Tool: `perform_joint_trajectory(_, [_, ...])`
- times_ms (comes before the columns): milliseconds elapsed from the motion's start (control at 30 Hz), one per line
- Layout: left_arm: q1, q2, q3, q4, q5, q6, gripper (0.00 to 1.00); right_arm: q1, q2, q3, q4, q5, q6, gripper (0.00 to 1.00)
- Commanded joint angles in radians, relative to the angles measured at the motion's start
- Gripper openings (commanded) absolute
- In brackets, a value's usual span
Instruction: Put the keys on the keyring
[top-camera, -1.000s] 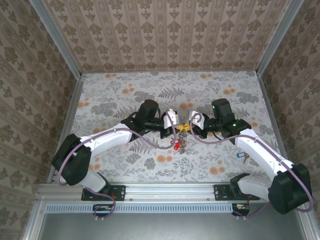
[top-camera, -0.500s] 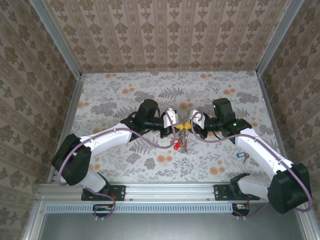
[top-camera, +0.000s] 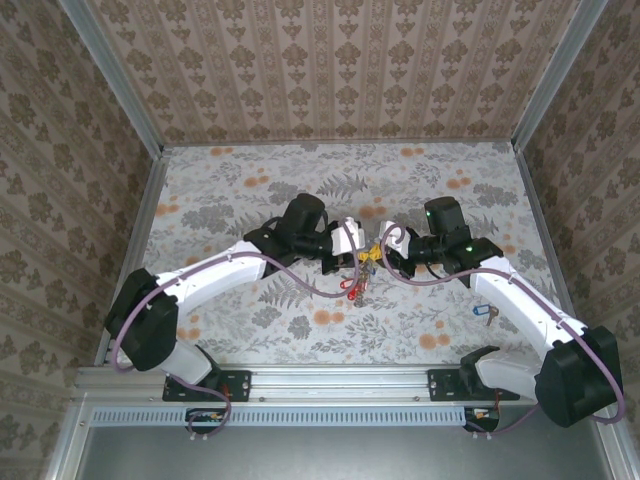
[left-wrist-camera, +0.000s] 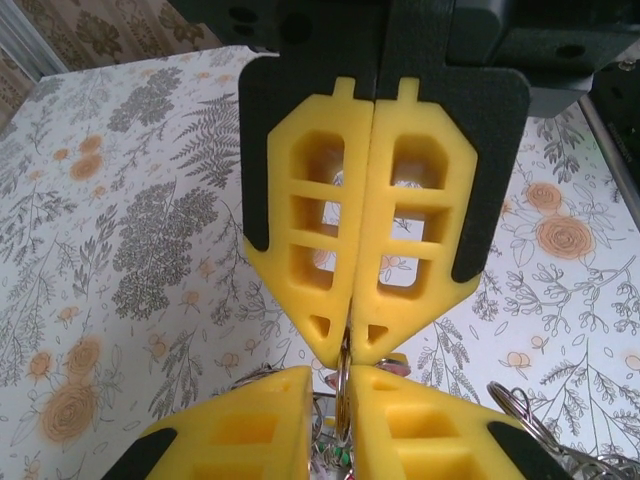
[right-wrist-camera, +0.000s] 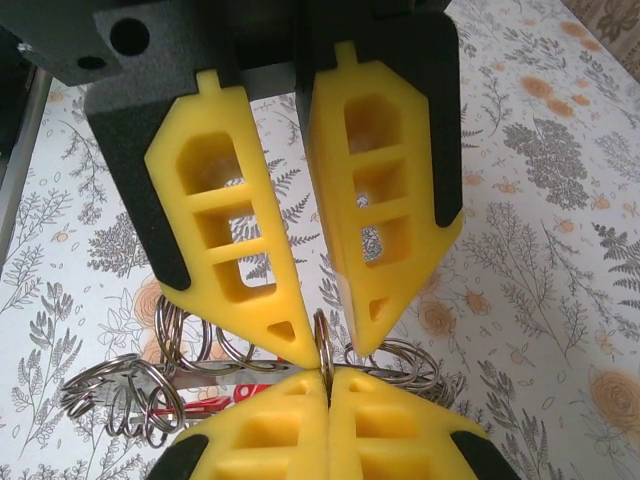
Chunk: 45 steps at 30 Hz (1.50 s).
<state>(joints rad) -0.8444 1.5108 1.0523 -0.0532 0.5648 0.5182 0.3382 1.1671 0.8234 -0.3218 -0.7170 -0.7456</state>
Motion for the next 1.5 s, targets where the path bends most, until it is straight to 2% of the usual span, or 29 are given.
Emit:
perform_joint_trajectory(0, [-0.010, 0.032, 0.037, -0.044, -0.044, 0.029, 0.18, 0.006, -0.023, 0.029, 0.011, -0.035, -0.008, 0.00])
perform_joint_trajectory(200, [-0.011, 0.039, 0.041, -0.043, -0.057, 0.025, 0.18, 0.006, -0.026, 0.022, 0.016, -0.042, -0.007, 0.00])
perform_joint_trajectory(467, [-0.009, 0.040, 0.033, -0.026, -0.052, 0.012, 0.13, 0.006, -0.030, 0.010, 0.044, -0.058, 0.003, 0.00])
perform_joint_trajectory(700, [0.006, 0.023, -0.002, 0.023, -0.024, -0.022, 0.17, 0.006, -0.035, 0.005, 0.053, -0.056, 0.005, 0.00])
perform_joint_trajectory(800, [0.010, 0.022, -0.001, 0.018, -0.015, -0.022, 0.12, 0.006, -0.035, 0.000, 0.062, -0.058, 0.011, 0.00])
perform_joint_trajectory(867, [0.016, 0.021, -0.002, 0.018, 0.003, -0.026, 0.02, 0.006, -0.037, 0.000, 0.063, -0.061, 0.012, 0.00])
perform_joint_trajectory(900, [0.020, 0.020, -0.004, 0.023, 0.020, -0.031, 0.00, 0.005, -0.037, -0.001, 0.064, -0.061, 0.014, 0.00])
perform_joint_trajectory(1067, [0.046, -0.002, -0.047, 0.121, 0.100, -0.091, 0.00, 0.003, -0.044, -0.022, 0.090, -0.054, 0.021, 0.00])
perform_joint_trajectory(1233, [0.068, -0.024, -0.103, 0.273, 0.190, -0.157, 0.00, -0.003, -0.018, -0.043, 0.130, -0.060, 0.066, 0.14])
perform_joint_trajectory(1467, [0.075, -0.026, -0.115, 0.320, 0.228, -0.174, 0.00, -0.007, 0.013, -0.054, 0.147, -0.082, 0.077, 0.16])
